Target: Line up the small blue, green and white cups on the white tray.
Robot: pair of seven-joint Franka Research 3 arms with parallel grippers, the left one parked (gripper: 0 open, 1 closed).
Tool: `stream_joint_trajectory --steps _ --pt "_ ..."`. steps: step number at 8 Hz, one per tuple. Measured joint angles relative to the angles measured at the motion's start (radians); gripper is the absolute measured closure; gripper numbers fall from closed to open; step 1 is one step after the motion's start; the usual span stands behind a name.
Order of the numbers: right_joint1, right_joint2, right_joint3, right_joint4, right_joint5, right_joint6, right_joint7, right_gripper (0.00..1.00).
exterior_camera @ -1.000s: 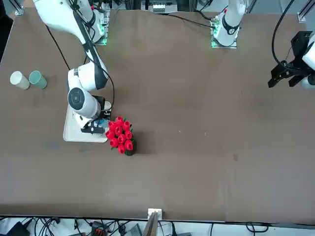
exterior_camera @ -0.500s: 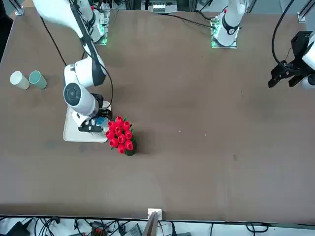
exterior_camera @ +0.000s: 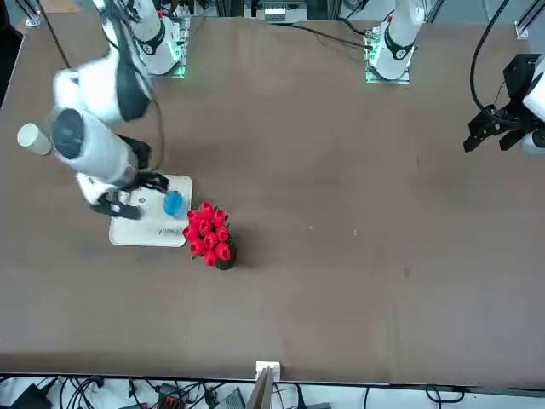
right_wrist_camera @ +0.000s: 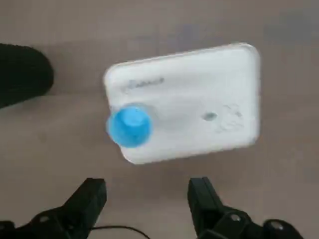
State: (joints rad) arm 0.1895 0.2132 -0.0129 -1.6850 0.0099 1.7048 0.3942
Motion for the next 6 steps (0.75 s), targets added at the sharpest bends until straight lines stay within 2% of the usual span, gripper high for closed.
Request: stream_joint_trajectory --steps 3,6 --pt "-0.231 -0.024 -0.015 0.003 -0.003 -0.113 0.0 0.0" --pt "-0.507 -0.003 -0.02 -0.066 -0.002 -0.035 0.066 0.0"
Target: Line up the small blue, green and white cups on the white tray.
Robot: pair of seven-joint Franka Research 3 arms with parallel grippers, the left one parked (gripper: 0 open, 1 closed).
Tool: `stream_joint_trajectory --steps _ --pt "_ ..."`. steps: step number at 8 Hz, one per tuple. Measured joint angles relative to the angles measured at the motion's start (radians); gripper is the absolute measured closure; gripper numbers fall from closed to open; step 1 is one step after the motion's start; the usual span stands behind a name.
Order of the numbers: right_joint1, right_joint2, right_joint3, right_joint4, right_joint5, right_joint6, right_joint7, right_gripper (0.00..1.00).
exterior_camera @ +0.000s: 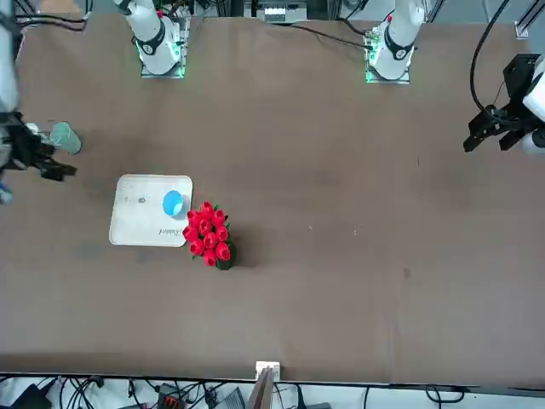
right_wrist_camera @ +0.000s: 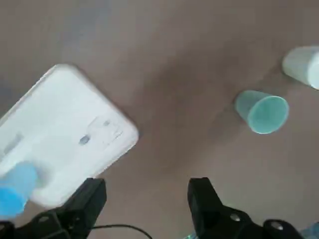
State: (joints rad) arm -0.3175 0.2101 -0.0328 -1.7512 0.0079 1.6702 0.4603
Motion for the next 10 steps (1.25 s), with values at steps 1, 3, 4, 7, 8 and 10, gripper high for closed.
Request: stream_joint_trajectory --steps 1,3,4,7,8,10 --pt "-0.061 0.0 -0.001 -0.028 0.0 0.041 0.068 0.0" --pt "-0.157 -0.001 -0.001 -0.062 0.002 0.091 0.219 0.0" --pt "-0.198 -0.006 -0.001 -0.096 0.002 0.14 0.289 0.0" --pt "-0.247 -0.046 -0.001 -0.317 0.002 0.402 0.383 0.0" --pt "-0.269 -0.053 -0.001 -0.391 0.002 0.496 0.386 0.0" --pt "-0.303 -0.055 -0.001 -0.503 0.002 0.645 0.386 0.0"
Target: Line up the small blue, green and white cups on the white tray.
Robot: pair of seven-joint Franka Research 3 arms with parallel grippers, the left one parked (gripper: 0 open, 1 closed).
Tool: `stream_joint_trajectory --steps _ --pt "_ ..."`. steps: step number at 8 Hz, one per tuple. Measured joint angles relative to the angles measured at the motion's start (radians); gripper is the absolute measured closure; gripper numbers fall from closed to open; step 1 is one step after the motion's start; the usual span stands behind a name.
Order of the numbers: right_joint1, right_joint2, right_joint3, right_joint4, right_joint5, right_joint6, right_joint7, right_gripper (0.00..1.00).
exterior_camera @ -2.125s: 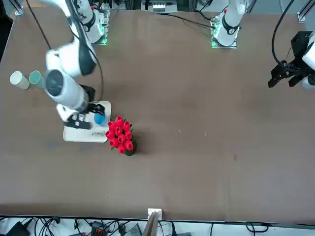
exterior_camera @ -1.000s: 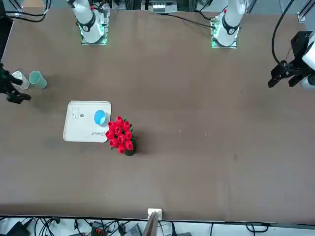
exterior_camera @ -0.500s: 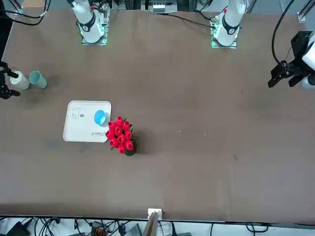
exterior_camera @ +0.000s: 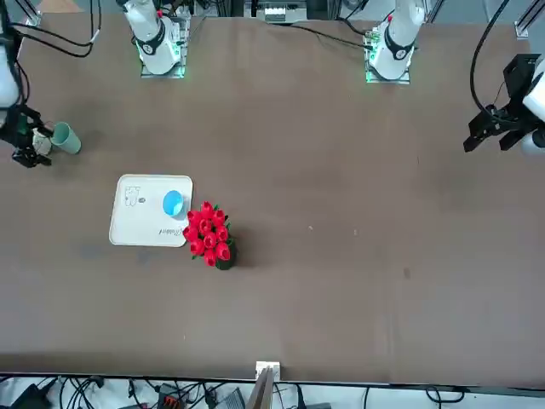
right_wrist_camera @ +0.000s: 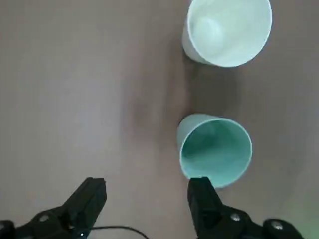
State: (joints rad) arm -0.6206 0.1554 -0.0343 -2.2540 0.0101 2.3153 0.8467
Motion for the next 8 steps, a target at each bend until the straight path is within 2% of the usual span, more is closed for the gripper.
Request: stream_joint_trajectory --steps 2,5,7,8 --pt "-0.042 0.002 0.0 -0.045 0.0 0.052 -0.03 0.0" --pt "-0.061 0.009 0.0 -0.072 0.0 0.099 -0.052 0.0" --pt "-0.071 0.023 0.0 -0.11 0.0 0.176 -0.064 0.07" --pt "-0.073 0.033 0.0 -0.118 0.0 0.189 -0.071 0.14"
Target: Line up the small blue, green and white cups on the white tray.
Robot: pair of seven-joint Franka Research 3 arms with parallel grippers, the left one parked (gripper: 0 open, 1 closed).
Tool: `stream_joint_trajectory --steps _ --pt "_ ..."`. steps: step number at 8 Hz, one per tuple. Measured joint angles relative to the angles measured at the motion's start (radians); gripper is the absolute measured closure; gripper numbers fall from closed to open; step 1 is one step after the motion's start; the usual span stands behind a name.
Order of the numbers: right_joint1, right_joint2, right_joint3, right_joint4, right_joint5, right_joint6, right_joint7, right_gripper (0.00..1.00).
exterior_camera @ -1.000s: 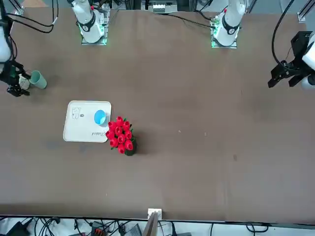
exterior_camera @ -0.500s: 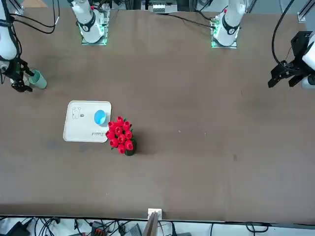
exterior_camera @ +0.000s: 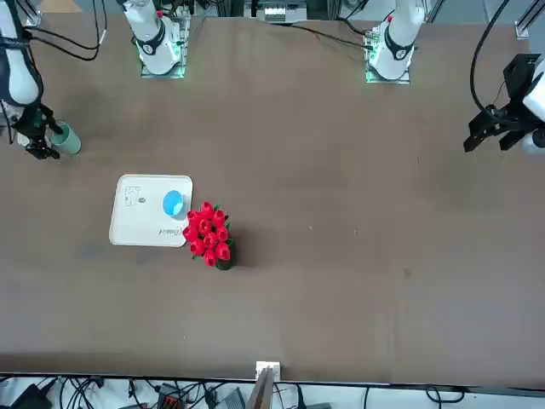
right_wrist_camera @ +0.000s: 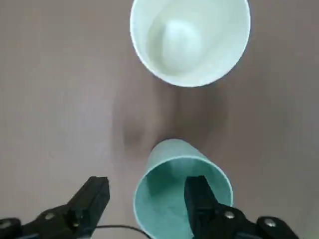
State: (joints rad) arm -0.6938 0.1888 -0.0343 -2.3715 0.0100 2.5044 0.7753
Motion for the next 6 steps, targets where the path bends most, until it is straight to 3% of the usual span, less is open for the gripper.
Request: stream_joint_trajectory --steps 4,5,6 --pt "0.0 0.01 0.0 0.0 0.0 -0.007 -0.002 0.9" --pt "-0.001 0.003 0.0 0.003 0.0 -0.029 -0.002 0.97" --pt "-0.001 -0.006 0.001 0.01 0.0 -0.057 -0.003 0.97"
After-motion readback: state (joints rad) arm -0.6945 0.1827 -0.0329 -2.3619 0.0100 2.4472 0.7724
